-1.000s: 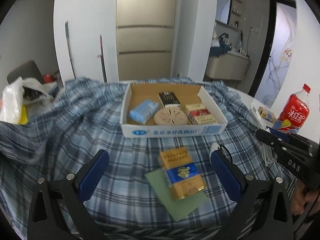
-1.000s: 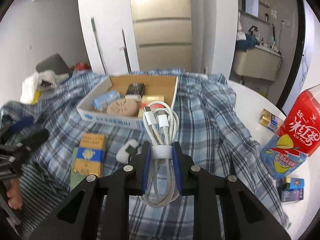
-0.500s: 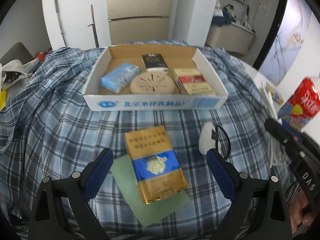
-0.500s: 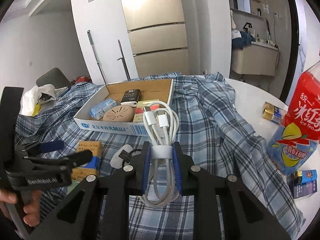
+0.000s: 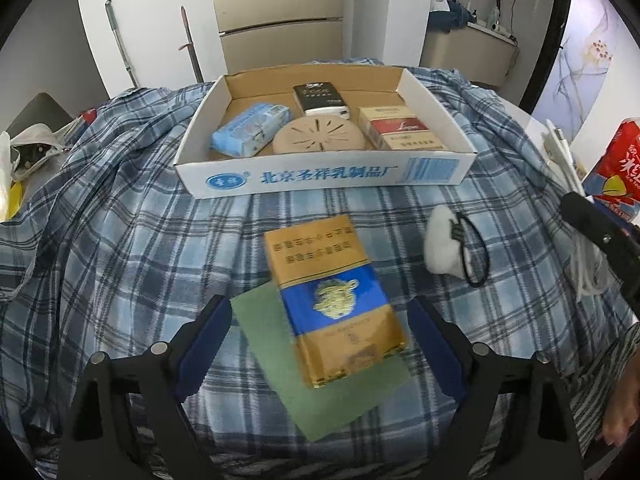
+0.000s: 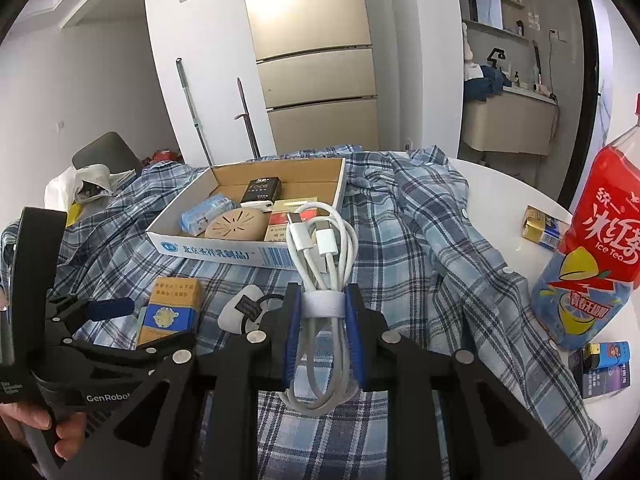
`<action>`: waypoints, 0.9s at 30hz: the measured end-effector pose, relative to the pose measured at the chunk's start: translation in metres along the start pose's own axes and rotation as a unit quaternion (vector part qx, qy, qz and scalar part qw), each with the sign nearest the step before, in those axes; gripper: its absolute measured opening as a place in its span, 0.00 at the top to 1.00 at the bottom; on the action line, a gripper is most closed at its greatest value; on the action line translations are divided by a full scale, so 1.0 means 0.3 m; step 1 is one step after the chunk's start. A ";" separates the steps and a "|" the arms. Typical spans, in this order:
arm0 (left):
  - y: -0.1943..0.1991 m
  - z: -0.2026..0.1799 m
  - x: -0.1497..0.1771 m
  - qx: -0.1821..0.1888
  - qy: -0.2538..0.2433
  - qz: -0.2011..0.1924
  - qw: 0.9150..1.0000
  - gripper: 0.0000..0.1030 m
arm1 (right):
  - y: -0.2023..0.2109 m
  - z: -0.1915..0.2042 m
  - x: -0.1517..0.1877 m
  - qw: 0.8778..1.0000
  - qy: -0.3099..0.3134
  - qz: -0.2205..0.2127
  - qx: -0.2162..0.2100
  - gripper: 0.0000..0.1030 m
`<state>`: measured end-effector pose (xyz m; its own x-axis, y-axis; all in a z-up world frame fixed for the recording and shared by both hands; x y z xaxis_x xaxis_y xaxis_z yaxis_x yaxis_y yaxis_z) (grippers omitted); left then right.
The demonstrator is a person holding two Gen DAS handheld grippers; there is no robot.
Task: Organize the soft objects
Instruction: 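Grasp the gold-and-blue cigarette pack with the left tool while the right tool holds the cable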
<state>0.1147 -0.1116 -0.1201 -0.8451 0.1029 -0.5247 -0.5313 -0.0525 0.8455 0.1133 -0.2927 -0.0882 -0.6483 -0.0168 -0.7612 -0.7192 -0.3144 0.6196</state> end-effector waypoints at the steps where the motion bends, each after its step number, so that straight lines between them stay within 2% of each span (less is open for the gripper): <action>1: -0.001 0.010 0.001 -0.003 0.000 0.001 1.000 0.13 | -0.001 -0.003 0.000 1.000 -0.002 0.001 -0.001 0.80; 5: -0.001 0.067 0.004 -0.018 0.002 0.002 1.000 0.13 | -0.006 -0.008 0.000 1.000 -0.006 0.005 -0.007 0.80; 8: 0.005 0.109 0.004 -0.017 0.017 0.006 1.000 0.13 | -0.010 -0.006 0.002 1.000 -0.005 0.007 -0.007 0.80; 12: 0.020 0.103 -0.008 0.007 0.033 0.000 0.999 0.13 | -0.012 -0.001 0.004 1.000 -0.001 0.008 -0.004 0.80; 16: 0.012 0.043 -0.016 0.038 0.040 0.012 0.998 0.13 | -0.017 -0.009 0.004 1.000 -0.007 0.011 -0.003 0.80; 19: -0.005 0.006 -0.016 0.048 0.039 0.022 0.998 0.13 | -0.019 -0.020 0.005 1.000 -0.016 0.013 -0.005 0.80; 25: -0.038 -0.039 -0.001 0.009 -0.003 0.023 1.000 0.14 | -0.018 -0.013 0.007 1.000 -0.010 0.014 -0.006 0.80; 27: -0.039 -0.030 0.003 -0.002 -0.011 0.019 1.000 0.18 | -0.017 -0.013 0.008 1.000 -0.009 0.014 -0.006 0.80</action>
<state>0.1195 -0.1198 -0.1315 -0.8633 0.1235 -0.4893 -0.4987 -0.0604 0.8647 0.1164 -0.2948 -0.0937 -0.6729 -0.0087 -0.7397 -0.6974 -0.3260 0.6383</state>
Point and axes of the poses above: each gripper's, at about its wrist camera, not at the fingertips, and y roughly against the way its jaws point, z to its left, x to its underside, the point moved 4 cm from there along -y, roughly the way its jaws point, and after that the axes turned 7 degrees about -x, right-handed, at the moved point
